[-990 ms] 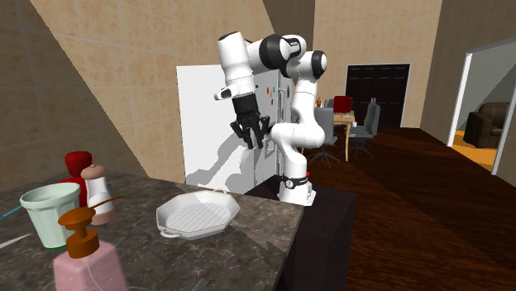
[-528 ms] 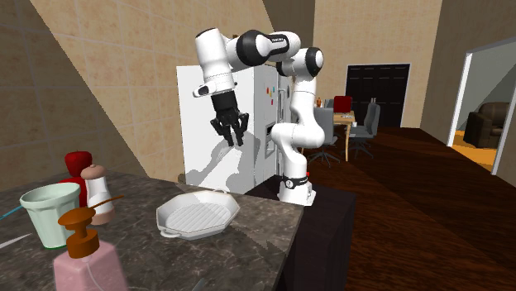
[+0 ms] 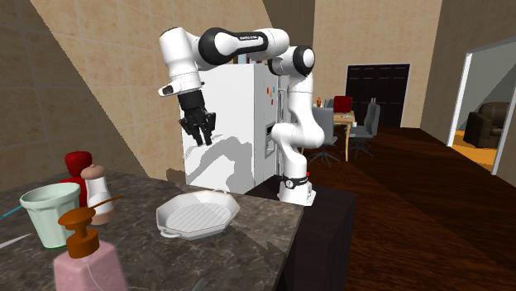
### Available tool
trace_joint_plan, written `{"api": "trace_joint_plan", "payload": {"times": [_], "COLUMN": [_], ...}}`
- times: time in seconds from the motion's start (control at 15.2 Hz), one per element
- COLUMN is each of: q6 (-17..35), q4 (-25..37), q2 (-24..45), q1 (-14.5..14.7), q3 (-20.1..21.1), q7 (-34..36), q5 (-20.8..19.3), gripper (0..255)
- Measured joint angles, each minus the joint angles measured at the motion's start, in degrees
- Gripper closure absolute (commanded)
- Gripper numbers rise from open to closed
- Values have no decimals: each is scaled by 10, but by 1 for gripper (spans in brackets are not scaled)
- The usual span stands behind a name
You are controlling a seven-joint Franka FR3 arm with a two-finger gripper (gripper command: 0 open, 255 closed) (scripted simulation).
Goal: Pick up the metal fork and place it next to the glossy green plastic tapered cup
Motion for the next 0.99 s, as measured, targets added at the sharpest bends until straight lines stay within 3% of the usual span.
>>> {"api": "trace_joint_plan", "payload": {"times": [0.33, 0.73, 0.99], "q6": [-27, -80, -149], "q4": [111, 287, 469], "q2": [98, 242, 364], "q1": [-26, -82, -144], "q3": [-33, -57, -57], "q7": [-63, -132, -159], "q5": [22, 68, 110], "gripper": [255, 255, 255]}}
